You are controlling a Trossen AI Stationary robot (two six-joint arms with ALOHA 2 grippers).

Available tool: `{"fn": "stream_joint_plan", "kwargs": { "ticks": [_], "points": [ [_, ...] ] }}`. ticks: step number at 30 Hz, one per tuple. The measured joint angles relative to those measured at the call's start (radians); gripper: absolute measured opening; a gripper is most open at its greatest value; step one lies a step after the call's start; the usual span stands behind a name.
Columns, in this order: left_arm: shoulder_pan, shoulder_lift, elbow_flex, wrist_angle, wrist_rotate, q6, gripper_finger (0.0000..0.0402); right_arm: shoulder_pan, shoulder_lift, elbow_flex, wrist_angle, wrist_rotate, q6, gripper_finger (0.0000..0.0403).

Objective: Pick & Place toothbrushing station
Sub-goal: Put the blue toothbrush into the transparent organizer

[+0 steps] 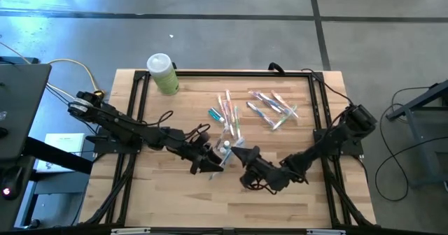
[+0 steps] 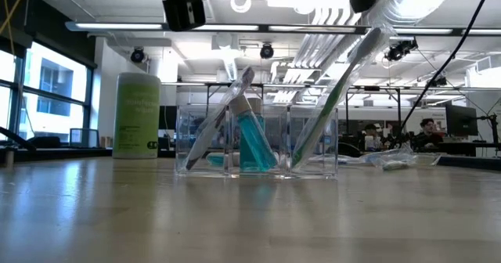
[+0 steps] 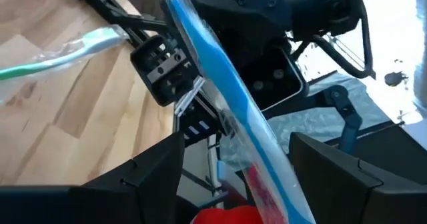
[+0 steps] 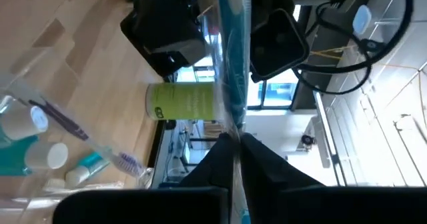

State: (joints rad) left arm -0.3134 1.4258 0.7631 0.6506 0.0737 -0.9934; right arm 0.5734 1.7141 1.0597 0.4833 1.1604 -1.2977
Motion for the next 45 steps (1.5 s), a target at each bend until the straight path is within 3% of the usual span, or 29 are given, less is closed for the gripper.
{"fn": "stream_joint_plan", "kwargs": {
  "ticks": [7, 19, 23, 29, 33, 40, 45],
  "points": [
    [0.004, 0.0, 0.0, -0.003, 0.01, 0.06, 0.0262, -0.029, 0.036, 0.003, -0.025, 0.012, 0.022, 0.0008],
    [0.004, -0.001, 0.0, -0.046, -0.001, 0.035, 0.0254, -0.017, 0.055, 0.001, -0.034, 0.0, 0.018, 0.0009],
    [0.004, -0.001, 0.0, -0.065, -0.023, 0.035, 0.0213, -0.017, 0.056, 0.001, -0.033, -0.006, 0.021, 0.0009],
    [0.004, 0.0, 0.0, -0.081, -0.027, 0.035, 0.0095, -0.017, 0.055, 0.001, -0.032, -0.009, 0.023, 0.0016],
    [0.004, 0.002, -0.003, -0.111, -0.037, 0.068, 0.002, -0.014, 0.052, 0.003, -0.021, -0.014, 0.095, 0.0043],
    [0.002, 0.001, 0.0, -0.119, -0.078, 0.134, 0.0016, 0.035, 0.054, 0.001, 0.011, 0.008, 0.185, 0.0124],
    [-0.02, -0.002, 0.002, -0.093, -0.085, 0.244, 0.0014, 0.096, 0.055, 0.0, 0.095, 0.136, 0.205, 0.0183]
  ]
}}
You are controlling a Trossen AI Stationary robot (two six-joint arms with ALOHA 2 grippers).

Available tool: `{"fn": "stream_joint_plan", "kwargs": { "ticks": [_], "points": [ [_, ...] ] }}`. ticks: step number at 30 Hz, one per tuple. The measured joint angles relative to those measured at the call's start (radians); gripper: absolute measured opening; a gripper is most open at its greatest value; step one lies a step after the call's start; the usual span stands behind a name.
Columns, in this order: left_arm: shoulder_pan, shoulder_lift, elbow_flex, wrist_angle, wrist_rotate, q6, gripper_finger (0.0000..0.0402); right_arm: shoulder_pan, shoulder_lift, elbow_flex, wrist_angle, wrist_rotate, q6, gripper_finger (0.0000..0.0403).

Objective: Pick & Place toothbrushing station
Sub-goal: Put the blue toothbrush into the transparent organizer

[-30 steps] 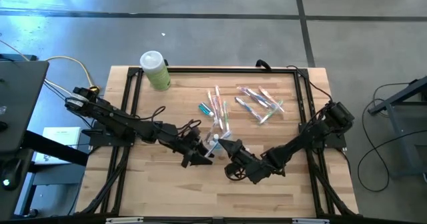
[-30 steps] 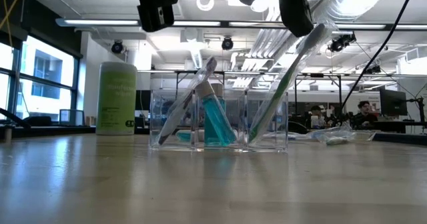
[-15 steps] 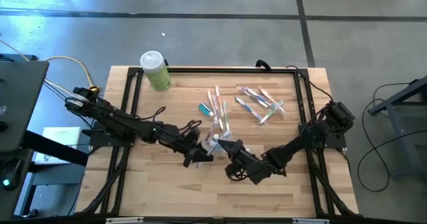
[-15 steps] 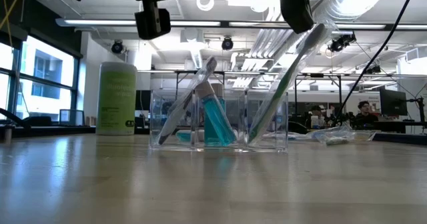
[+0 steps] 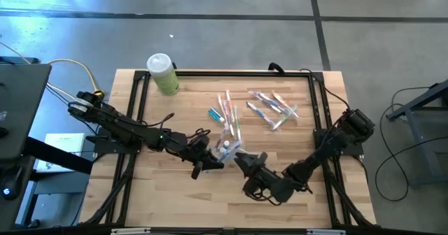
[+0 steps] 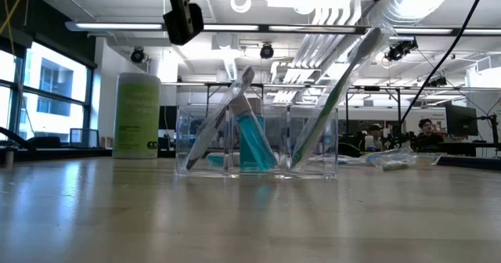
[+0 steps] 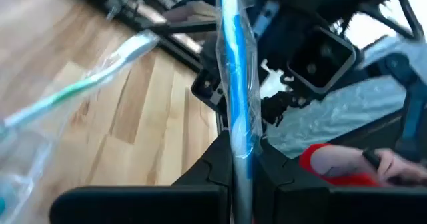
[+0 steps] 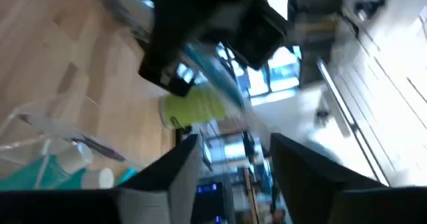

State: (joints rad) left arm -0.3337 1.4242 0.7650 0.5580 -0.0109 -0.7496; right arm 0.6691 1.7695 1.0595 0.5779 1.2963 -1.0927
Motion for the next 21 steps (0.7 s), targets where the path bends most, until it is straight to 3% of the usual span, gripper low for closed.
{"fn": "stream_joint_plan", "kwargs": {
  "ticks": [5, 10, 13, 21],
  "points": [
    [-0.047, -0.002, 0.0, 0.011, -0.018, 0.185, 0.0014, 0.035, 0.0, 0.0, -0.003, 0.096, 0.153, 0.0213],
    [-0.114, -0.003, 0.0, -0.008, -0.189, 0.368, 0.0014, 0.042, 0.0, 0.0, -0.157, 0.244, 0.318, 0.0212],
    [-0.159, -0.003, 0.0, -0.031, -0.382, 0.492, 0.0014, 0.051, 0.0, 0.0, -0.216, 0.274, 0.396, 0.0207],
    [-0.29, -0.003, 0.0, -0.084, -1.043, 0.742, 0.0014, 0.115, -0.016, 0.0, -0.24, 0.274, 0.447, 0.0194]
  ]
}}
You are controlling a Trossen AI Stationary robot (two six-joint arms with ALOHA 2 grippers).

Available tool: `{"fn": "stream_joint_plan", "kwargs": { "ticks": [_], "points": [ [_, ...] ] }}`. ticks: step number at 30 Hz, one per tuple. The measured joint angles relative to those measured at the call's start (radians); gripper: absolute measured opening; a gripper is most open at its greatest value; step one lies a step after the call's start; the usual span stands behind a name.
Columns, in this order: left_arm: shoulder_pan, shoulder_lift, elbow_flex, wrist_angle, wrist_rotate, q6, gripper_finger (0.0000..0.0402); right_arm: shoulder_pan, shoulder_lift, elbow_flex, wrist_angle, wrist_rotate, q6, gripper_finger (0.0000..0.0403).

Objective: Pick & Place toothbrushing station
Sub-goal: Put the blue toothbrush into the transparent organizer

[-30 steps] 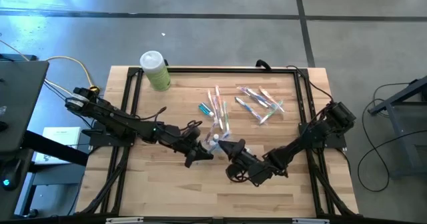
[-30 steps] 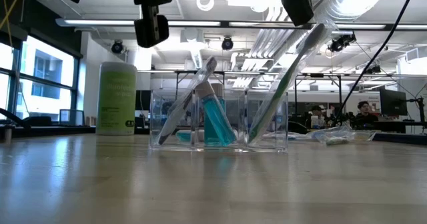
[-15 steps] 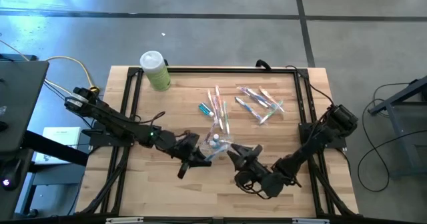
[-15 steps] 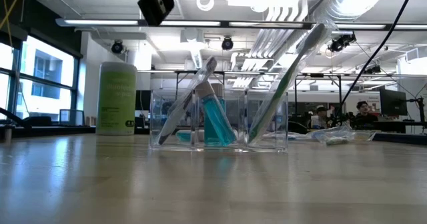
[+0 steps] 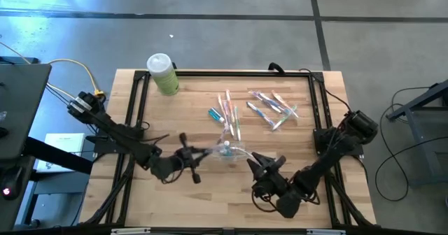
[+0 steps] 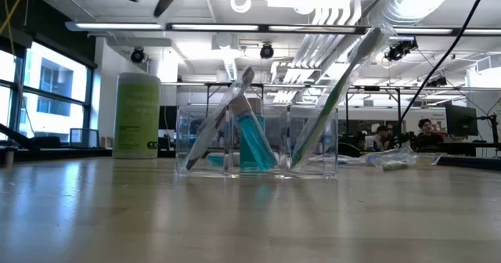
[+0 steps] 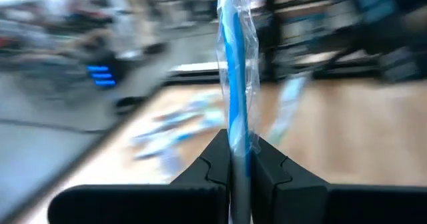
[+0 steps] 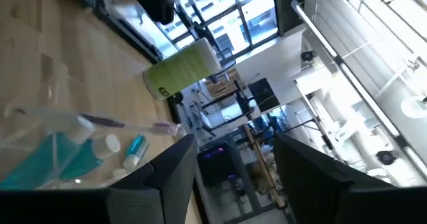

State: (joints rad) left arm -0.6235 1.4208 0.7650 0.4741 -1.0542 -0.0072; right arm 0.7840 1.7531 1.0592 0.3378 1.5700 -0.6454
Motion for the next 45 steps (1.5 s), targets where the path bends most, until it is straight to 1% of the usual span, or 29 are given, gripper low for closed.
{"fn": "stream_joint_plan", "kwargs": {
  "ticks": [2, 3, 5, 7, 10, 14, 16, 18, 21, 25, 28, 31, 33, 36, 39, 41, 43, 45],
  "points": [
    [-0.022, 0.0, 0.0, -0.077, -0.119, -0.017, 0.0014, 0.016, -0.017, 0.0, -0.004, 0.001, 0.029, 0.0191],
    [-0.028, 0.0, -0.001, -0.118, -0.162, -0.035, 0.0014, 0.025, -0.022, 0.0, -0.013, 0.001, 0.046, 0.0191],
    [-0.036, -0.007, -0.001, -0.212, -0.205, -0.084, 0.0014, 0.04, -0.033, 0.0, -0.022, 0.0, 0.067, 0.019],
    [-0.033, -0.022, -0.001, -0.317, -0.196, -0.165, 0.0014, 0.057, -0.042, 0.0, -0.022, 0.002, 0.075, 0.019],
    [-0.019, -0.055, -0.002, -0.497, -0.152, -0.303, 0.0014, 0.078, -0.046, 0.0, -0.021, 0.001, 0.077, 0.019],
    [0.018, -0.098, -0.011, -0.733, -0.148, -0.513, 0.0014, 0.096, -0.046, 0.0, -0.021, 0.001, 0.078, 0.019],
    [0.043, -0.12, -0.028, -0.802, -0.142, -0.609, 0.0015, 0.103, -0.046, 0.0, -0.021, 0.0, 0.078, 0.019],
    [0.061, -0.138, -0.064, -0.806, -0.111, -0.663, 0.0016, 0.102, -0.047, 0.0, -0.021, 0.001, 0.078, 0.019],
    [0.07, -0.157, -0.136, -0.725, -0.076, -0.687, 0.0016, 0.102, -0.047, 0.0, -0.021, 0.001, 0.078, 0.019],
    [0.069, -0.173, -0.239, -0.533, -0.075, -0.663, 0.0016, 0.1, -0.047, 0.0, -0.021, 0.001, 0.078, 0.019],
    [0.069, -0.179, -0.307, -0.35, -0.049, -0.58, 0.0016, 0.098, -0.047, 0.0, -0.021, 0.001, 0.078, 0.019],
    [0.069, -0.179, -0.37, -0.138, 0.008, -0.46, 0.0016, 0.097, -0.047, 0.0, -0.022, 0.0, 0.093, 0.019],
    [0.069, -0.179, -0.409, 0.04, 0.068, -0.357, 0.0016, 0.097, -0.047, 0.0, -0.023, 0.001, 0.103, 0.019],
    [0.082, -0.179, -0.465, 0.326, 0.189, -0.194, 0.0016, 0.097, -0.047, 0.0, -0.028, 0.001, 0.104, 0.019],
    [0.118, -0.178, -0.511, 0.556, 0.339, -0.11, 0.0016, 0.097, -0.047, 0.0, -0.028, 0.001, 0.104, 0.019],
    [0.159, -0.169, -0.526, 0.649, 0.437, -0.108, 0.0016, 0.097, -0.047, 0.0, -0.029, 0.001, 0.105, 0.019],
    [0.199, -0.151, -0.528, 0.679, 0.501, -0.14, 0.0016, 0.097, -0.047, 0.0, -0.033, 0.001, 0.119, 0.019],
    [0.234, -0.118, -0.526, 0.71, 0.542, -0.176, 0.0016, 0.094, -0.047, 0.0, -0.051, 0.001, 0.146, 0.019]
  ]
}}
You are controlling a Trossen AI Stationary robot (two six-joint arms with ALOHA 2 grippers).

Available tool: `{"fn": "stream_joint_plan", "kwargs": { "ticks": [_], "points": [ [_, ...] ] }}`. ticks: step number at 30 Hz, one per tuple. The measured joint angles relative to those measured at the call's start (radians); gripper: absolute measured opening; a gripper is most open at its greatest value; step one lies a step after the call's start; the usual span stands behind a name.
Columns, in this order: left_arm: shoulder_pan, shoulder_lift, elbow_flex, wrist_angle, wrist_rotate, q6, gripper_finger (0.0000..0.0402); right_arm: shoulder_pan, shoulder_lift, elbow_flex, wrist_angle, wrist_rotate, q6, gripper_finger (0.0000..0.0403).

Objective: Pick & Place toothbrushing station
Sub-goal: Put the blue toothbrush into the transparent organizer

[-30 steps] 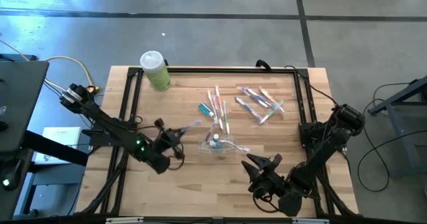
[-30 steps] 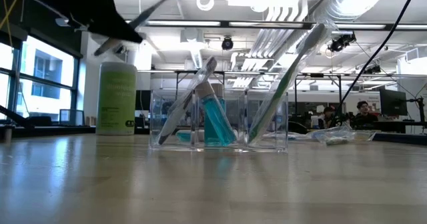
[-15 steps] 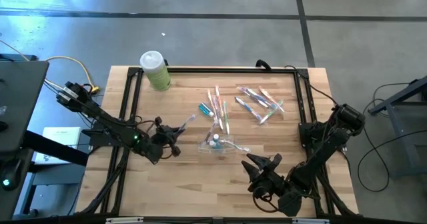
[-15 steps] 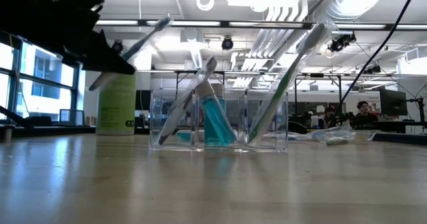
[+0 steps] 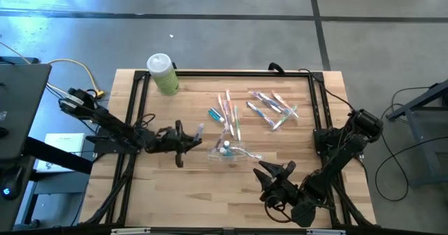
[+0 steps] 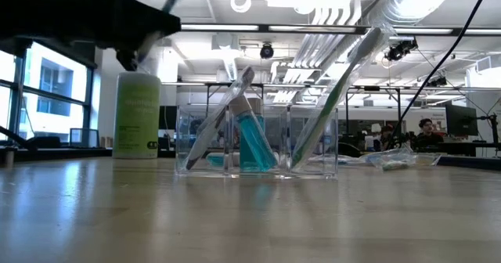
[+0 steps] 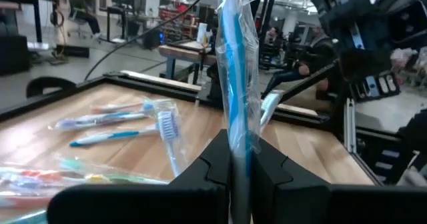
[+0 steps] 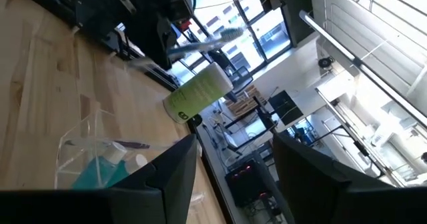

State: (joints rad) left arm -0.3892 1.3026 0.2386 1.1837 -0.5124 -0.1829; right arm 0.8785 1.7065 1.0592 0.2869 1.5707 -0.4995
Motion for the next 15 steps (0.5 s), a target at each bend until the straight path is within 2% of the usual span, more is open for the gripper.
{"fn": "stream_joint_plan", "kwargs": {
  "ticks": [3, 8, 15],
  "points": [
    [0.034, 0.08, 0.0, 0.102, 0.026, -0.028, 0.0016, -0.012, 0.0, 0.0, -0.029, -0.001, 0.03, 0.019],
    [0.061, 0.251, 0.003, 0.365, 0.056, -0.028, 0.0016, -0.034, 0.0, 0.0, -0.095, 0.0, 0.09, 0.019],
    [0.087, 0.412, 0.131, 0.378, 0.104, -0.047, 0.0016, -0.055, 0.0, 0.0, -0.119, 0.0, 0.137, 0.019]
  ]
}}
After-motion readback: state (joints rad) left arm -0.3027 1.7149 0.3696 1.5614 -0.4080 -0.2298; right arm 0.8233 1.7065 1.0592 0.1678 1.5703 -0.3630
